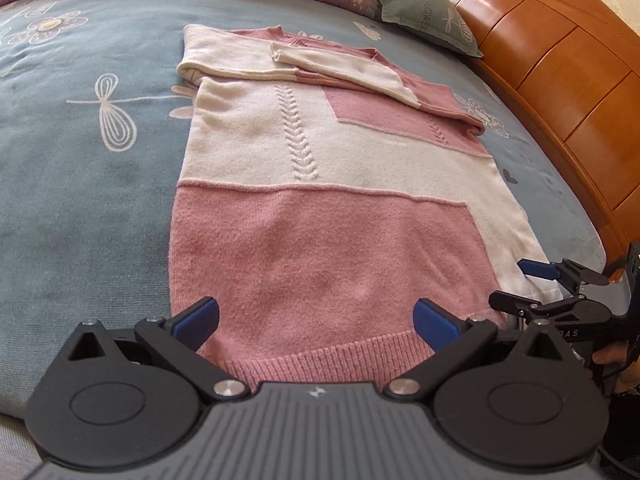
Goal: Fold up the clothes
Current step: 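Lower both open tools to the ribbed pink hem edge, then close both tools on the ribbed hem at its two corners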
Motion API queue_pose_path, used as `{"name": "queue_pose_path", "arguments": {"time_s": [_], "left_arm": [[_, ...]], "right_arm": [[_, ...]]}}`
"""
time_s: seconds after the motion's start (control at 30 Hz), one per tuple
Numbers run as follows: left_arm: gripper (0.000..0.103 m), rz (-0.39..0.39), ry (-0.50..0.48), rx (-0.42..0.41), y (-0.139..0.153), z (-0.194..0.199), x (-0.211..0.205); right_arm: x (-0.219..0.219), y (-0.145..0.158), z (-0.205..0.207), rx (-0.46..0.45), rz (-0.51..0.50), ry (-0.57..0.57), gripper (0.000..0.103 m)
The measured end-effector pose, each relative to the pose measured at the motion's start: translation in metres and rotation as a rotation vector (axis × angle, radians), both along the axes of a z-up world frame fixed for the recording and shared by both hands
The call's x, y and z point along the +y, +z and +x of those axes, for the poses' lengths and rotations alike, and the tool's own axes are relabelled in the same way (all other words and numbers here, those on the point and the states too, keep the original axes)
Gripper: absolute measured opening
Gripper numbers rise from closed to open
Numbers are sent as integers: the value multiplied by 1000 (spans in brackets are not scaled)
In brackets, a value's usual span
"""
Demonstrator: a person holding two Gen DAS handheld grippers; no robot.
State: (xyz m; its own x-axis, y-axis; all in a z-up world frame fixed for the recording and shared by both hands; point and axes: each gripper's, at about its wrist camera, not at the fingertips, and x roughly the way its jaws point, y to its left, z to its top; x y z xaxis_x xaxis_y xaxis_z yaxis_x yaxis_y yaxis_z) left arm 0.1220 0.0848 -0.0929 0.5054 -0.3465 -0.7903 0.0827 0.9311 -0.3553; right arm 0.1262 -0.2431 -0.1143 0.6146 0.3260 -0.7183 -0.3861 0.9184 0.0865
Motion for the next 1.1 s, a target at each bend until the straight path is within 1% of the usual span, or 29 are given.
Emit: {"name": "queue_pose_path", "arguments": {"time_s": [0.07,0.17,0.3,0.4,0.5,0.63,0.7,0.77,0.83,0.87,0.97,1.0,1.1], "left_arm": [[102,-39,7,-10,-4,-5,4],[102,-32,-21,4,-3,-4,4],[102,-31,-31,-10,-4,-4,4],[102,26,-90,-46,-6,-8,-3],[102,128,-163,-70,-6,-13,-16],[102,236,-190,-74,-7,-16,-32],[102,292,-205,-63,-7,-14,-41],[102,315,-220,-70,-4,-14,-46],[102,312,-248,-107,3,-17,-51],[102,319,-268,-137,8,-19,-55],[102,379,-346,-206,16,-26,-71],[102,394,-390,-220,17,-28,-77],[102,445,-490,-253,10,-32,-93]], "right_arm": [[-1,-1,-2,-12,4,4,103],[-2,-3,-6,-38,7,9,103],[-3,-6,-11,-78,18,-2,103],[-1,-6,-10,-77,14,-13,103],[1,-6,-8,-75,4,-27,103],[2,-6,-10,-87,5,-36,103],[3,-4,-7,-66,-4,-30,103],[3,-1,-4,-42,-16,-22,103],[3,4,-1,-1,-19,-15,103],[2,7,0,3,-18,-11,103],[2,23,-4,-31,-34,22,103],[3,28,-6,-48,-45,38,103],[12,39,-17,-113,-107,145,103]]}}
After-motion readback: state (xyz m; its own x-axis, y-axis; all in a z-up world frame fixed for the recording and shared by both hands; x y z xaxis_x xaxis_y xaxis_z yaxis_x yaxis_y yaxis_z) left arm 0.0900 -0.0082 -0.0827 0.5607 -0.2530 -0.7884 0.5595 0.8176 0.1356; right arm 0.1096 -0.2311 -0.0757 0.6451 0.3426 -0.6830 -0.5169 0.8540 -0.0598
